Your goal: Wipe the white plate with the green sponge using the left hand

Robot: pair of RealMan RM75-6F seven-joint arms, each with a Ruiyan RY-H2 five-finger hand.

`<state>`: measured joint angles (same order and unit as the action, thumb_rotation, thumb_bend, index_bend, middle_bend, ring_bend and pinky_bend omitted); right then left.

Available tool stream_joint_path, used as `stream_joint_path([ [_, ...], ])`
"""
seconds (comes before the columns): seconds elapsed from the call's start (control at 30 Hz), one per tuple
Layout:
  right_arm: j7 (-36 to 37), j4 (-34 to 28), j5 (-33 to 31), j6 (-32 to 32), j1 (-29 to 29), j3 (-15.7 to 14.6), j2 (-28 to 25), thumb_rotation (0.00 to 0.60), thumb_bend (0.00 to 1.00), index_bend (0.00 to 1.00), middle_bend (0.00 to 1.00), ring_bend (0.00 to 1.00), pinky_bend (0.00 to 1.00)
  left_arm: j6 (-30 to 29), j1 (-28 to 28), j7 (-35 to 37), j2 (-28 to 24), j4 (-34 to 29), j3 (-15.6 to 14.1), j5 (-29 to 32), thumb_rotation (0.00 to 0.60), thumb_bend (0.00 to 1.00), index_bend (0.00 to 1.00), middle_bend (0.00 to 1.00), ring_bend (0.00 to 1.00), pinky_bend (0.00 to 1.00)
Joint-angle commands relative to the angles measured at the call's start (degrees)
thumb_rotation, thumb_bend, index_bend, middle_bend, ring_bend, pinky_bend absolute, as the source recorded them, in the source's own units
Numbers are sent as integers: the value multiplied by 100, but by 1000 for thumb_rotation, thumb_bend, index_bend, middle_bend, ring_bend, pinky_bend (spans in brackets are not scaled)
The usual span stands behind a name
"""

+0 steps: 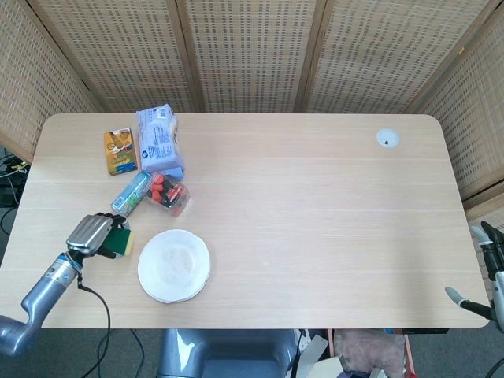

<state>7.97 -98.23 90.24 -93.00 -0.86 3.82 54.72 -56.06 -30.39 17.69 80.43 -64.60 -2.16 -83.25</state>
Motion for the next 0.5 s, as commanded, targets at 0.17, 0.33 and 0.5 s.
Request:
stream_joint_path([
  [0.17,-46,-13,-11,33,10,-5,8,600,0,0,0,0,0,287,63,76,283,559,-15,141,600,0,534,442,375,338],
  [0.33,-53,-9,-51,61,23,10,14,600,0,0,0,0,0,311,-3,49,639,859,82,119,600,0,494,424,375,322],
  [0.5,-34,-6,-65,73,26,12,9,600,0,0,0,0,0,360,-22,-34,759,992,111,134,600,0,390,310,322,245],
])
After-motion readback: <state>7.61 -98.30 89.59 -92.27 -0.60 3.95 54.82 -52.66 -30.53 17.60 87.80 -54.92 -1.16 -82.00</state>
